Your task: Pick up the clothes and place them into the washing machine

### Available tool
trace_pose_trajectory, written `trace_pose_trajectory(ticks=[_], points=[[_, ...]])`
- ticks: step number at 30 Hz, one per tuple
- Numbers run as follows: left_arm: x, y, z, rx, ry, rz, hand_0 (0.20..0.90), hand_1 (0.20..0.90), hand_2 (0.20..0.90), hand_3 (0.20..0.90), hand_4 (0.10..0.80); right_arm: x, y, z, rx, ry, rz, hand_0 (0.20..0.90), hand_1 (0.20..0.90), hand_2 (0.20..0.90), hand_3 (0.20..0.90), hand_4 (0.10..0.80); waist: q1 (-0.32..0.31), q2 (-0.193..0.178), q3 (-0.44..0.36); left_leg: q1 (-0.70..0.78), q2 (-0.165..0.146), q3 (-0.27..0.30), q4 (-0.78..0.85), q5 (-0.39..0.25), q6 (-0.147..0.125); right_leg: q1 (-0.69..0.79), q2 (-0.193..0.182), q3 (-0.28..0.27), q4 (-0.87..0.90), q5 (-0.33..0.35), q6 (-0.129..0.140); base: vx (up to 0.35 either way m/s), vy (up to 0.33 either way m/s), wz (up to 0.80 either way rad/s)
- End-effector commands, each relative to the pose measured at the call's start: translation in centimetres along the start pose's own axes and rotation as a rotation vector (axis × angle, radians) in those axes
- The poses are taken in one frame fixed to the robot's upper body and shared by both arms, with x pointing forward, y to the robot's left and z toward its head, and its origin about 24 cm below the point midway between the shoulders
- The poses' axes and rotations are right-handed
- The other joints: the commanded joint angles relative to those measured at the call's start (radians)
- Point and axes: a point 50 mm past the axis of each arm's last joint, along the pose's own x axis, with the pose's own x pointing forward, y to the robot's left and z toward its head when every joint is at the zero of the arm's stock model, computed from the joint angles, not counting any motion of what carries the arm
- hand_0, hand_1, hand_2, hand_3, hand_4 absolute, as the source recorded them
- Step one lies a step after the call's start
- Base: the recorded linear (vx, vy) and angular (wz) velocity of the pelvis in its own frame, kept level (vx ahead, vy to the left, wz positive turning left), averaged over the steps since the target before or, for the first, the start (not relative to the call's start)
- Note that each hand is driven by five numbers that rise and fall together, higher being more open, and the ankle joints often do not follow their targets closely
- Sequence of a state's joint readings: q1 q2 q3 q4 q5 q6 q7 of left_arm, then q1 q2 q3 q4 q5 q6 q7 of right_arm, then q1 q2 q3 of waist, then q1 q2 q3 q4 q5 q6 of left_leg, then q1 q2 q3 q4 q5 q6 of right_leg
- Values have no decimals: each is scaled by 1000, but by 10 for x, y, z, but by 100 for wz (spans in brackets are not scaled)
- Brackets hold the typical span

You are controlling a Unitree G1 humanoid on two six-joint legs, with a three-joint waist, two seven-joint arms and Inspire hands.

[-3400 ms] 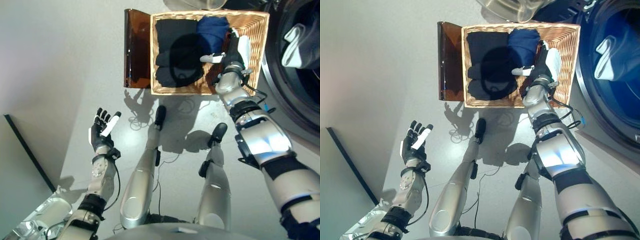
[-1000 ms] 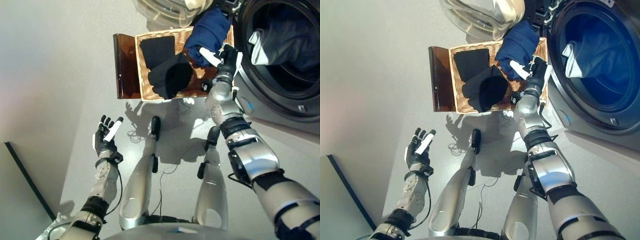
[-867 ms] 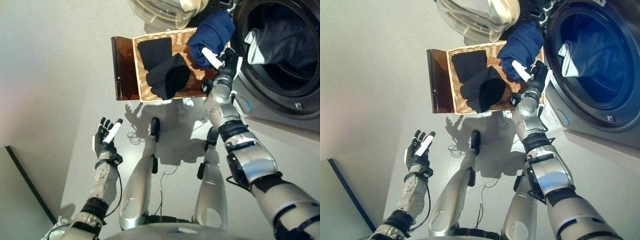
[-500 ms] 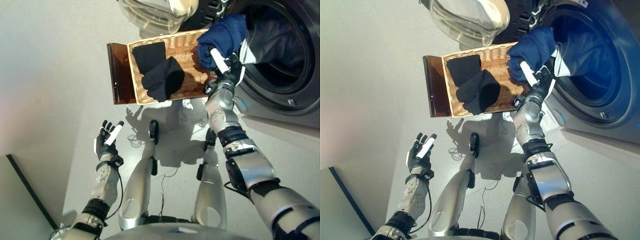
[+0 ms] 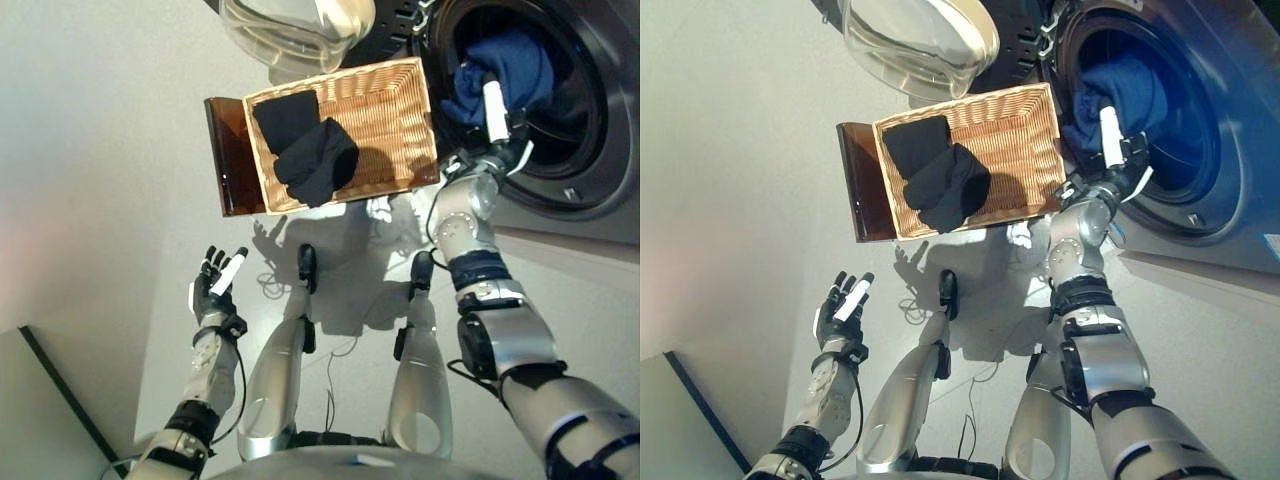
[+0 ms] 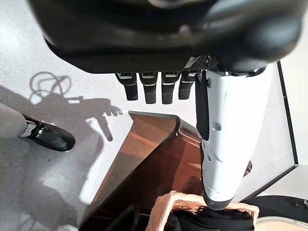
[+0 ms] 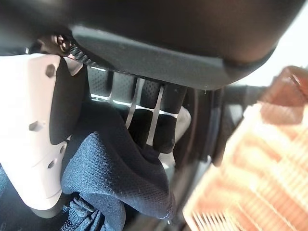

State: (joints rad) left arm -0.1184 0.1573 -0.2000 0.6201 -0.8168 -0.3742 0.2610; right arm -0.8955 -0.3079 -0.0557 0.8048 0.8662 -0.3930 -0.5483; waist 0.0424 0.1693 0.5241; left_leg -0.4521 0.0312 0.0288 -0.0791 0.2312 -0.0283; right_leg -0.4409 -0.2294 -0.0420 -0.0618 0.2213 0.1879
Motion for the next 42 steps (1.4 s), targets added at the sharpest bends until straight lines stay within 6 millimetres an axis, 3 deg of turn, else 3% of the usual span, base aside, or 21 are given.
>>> trace_pose_trajectory(ticks=[1, 14, 19, 28, 33, 39, 40, 41, 42], points=[[-5, 12, 7, -19, -52, 19, 900, 900, 900, 900, 800, 16, 27, 61, 120, -220, 68, 200, 200, 200, 200, 300, 10, 30, -36, 34, -34, 25, 0, -92, -46, 15, -20, 19, 128, -163, -12, 4, -5, -5], [-9, -9, 17, -78, -88, -98, 900, 900, 900, 900, 800, 40, 21, 92, 190, -218, -25, 200, 200, 200, 200, 300, 21, 73, -28, 15, -39, 30, -7, -89, -50, -22, -17, 33, 144, -173, -13, 2, -3, -1], [-10, -14, 17, -79, -85, -137, 900, 900, 900, 900, 800, 53, 23, 130, 264, -254, -80, 200, 200, 200, 200, 300, 35, 96, -31, 0, -43, 27, -8, -88, -54, -45, -18, 37, 149, -175, -12, 4, -4, 1], [-11, -15, 10, -58, -47, -154, 900, 900, 900, 900, 800, 58, 27, 195, 447, -352, -103, 200, 200, 200, 200, 300, 52, 118, -54, -10, -47, 20, -8, -87, -58, -58, -24, 38, 160, -183, -8, 8, -1, 1], [-11, -16, 7, -56, -31, -151, 900, 900, 900, 900, 800, 56, 26, 218, 591, -399, -113, 200, 200, 200, 200, 300, 53, 122, -66, -8, -49, 17, -8, -90, -60, -59, -25, 38, 161, -184, -8, 0, 0, 0], [-10, -15, 4, -42, -18, -140, 900, 900, 900, 900, 800, 55, 21, 224, 663, -421, -143, 200, 200, 200, 200, 300, 51, 121, -78, -4, -51, 14, -8, -93, -60, -54, -26, 38, 158, -187, -8, 0, 0, 0], [-10, -15, 4, -42, -18, -139, 900, 900, 900, 900, 800, 55, 21, 224, 663, -421, -144, 249, 249, 249, 249, 335, 51, 121, -78, -4, -51, 15, -8, -93, -60, -54, -26, 39, 158, -187, -8, 0, 0, 0], [-9, -15, 5, -45, -23, -135, 900, 900, 900, 900, 800, 55, 22, 223, 650, -413, -153, 900, 900, 900, 900, 800, 49, 120, -79, -3, -51, 15, -8, -94, -60, -53, -25, 41, 159, -186, -9, 0, 0, 0], [-9, -15, 5, -45, -23, -135, 900, 900, 900, 900, 800, 55, 22, 223, 650, -413, -153, 900, 900, 900, 900, 800, 49, 120, -79, -3, -51, 15, -8, -95, -60, -53, -24, 41, 158, -186, -9, 0, 0, 0]])
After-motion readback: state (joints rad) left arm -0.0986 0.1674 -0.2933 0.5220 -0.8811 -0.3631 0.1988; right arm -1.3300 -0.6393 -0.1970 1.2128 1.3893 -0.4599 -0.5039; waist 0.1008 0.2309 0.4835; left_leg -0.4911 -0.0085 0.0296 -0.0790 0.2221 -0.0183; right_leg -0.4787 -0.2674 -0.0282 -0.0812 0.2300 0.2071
